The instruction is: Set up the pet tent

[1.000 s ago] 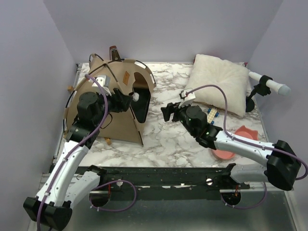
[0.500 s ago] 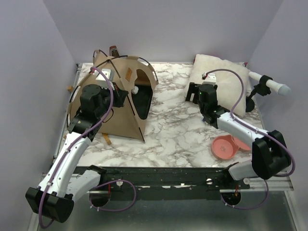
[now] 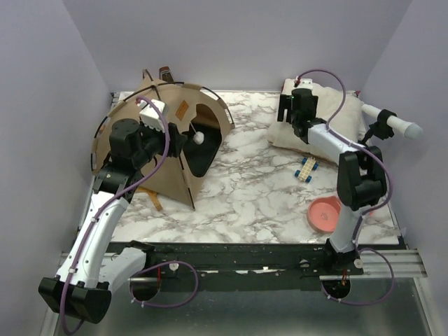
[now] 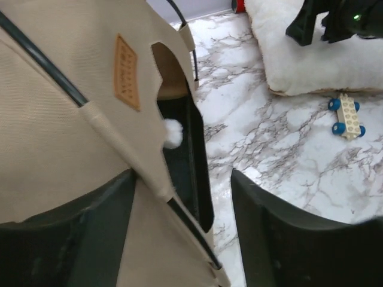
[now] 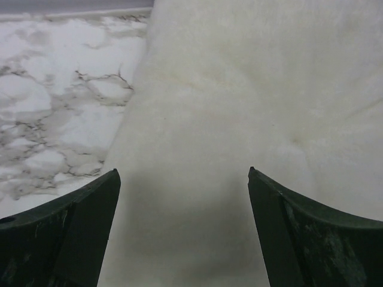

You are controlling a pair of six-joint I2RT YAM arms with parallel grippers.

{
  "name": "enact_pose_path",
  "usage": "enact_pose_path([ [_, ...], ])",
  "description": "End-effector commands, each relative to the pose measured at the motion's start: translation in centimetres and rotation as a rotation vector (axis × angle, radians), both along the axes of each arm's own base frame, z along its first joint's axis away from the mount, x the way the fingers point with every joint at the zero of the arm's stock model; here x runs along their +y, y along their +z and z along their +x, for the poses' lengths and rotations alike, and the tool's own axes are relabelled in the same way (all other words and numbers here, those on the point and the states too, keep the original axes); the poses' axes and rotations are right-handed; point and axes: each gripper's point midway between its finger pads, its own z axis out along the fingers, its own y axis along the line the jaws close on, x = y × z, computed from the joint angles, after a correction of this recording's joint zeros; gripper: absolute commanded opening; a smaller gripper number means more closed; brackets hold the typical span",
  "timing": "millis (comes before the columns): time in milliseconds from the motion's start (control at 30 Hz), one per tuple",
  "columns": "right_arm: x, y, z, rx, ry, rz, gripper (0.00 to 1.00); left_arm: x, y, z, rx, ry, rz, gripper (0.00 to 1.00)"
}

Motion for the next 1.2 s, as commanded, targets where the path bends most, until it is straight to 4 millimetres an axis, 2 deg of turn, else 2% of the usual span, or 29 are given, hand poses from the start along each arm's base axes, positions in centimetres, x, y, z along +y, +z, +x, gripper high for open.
enact_pose_path([
  [0,-0.3,-6.7,0.5,0.218,0.032,-0.078,0.92,1.3,-0.3,0.0,-0.036,0.042,0.046,0.83],
  [100,-0.7,-9.0,1.0,0.279,0.016,-0.075,0.83,2.7,-0.2,-0.4,-0.054,0.107,0.07,0.96],
  [200,-0.7,-9.2,1.3,0.279,0.018,-0.069,0.52,4.6,1.2,-1.3,-0.128,0.187,0.092,0.99],
  [233,-0.7,-8.8,1.5,0.269,0.024,-0.07,0.32,5.1,1.9,-1.7,-0.157,0.213,0.094,0.99],
  [267,-0.6,-8.1,1.8,0.253,0.032,-0.073,0.18,5.6,2.4,-2.0,-0.181,0.236,0.094,0.99],
  [300,-0.4,-7.0,2.0,0.233,0.042,-0.071,0.06,6.0,3.0,-2.3,-0.209,0.254,0.09,0.99],
  [333,-0.2,-6.0,2.3,0.215,0.06,-0.072,0.01,6.8,3.4,-2.5,-0.232,0.294,0.092,0.99],
  [433,0.4,-2.1,2.0,0.165,0.1,-0.052,0.01,7.9,5.4,-3.5,-0.297,0.349,0.073,0.99],
  [500,0.9,0.6,0.9,0.145,0.114,-0.021,0.0,8.2,6.6,-4.0,-0.315,0.362,0.06,0.99],
  [600,1.5,4.0,-1.9,0.13,0.123,0.013,0.0,8.2,8.7,-4.9,-0.324,0.356,0.03,0.99],
  [667,2.1,5.1,-4.3,0.149,0.117,0.014,0.01,7.5,9.9,-5.5,-0.319,0.324,0.0,0.99],
  [733,3.7,5.6,-6.9,0.162,0.134,0.012,0.01,6.4,11.1,-5.8,-0.308,0.272,-0.046,0.98],
  [767,4.4,5.6,-8.3,0.17,0.142,0.01,0.0,5.2,11.5,-6.1,-0.302,0.215,-0.073,0.97],
  [867,6.8,4.3,-12.5,0.206,0.154,0.036,0.01,2.7,11.7,-5.8,-0.265,0.129,-0.114,0.96],
  [933,9.0,3.1,-14.8,0.238,0.213,0.131,0.01,0.5,11.5,-5.6,-0.235,0.075,-0.129,0.96],
  [1000,11.1,2.4,-16.6,0.256,0.291,0.267,0.01,-2.5,11.1,-5.6,-0.195,-0.01,-0.174,0.97],
  [1033,12.0,2.1,-17.4,0.263,0.334,0.323,0.11,-3.9,10.8,-5.4,-0.168,-0.048,-0.197,0.98],
  [1067,12.6,1.9,-18.0,0.253,0.367,0.362,0.27,-5.4,10.5,-5.3,-0.138,-0.092,-0.225,0.99],
  [1133,12.9,2.0,-18.7,0.213,0.404,0.398,0.65,-7.9,9.4,-4.5,-0.067,-0.138,-0.25,0.99],
  [1167,12.7,2.0,-18.7,0.191,0.404,0.404,0.78,-8.9,9.0,-4.1,-0.044,-0.151,-0.257,0.99],
])
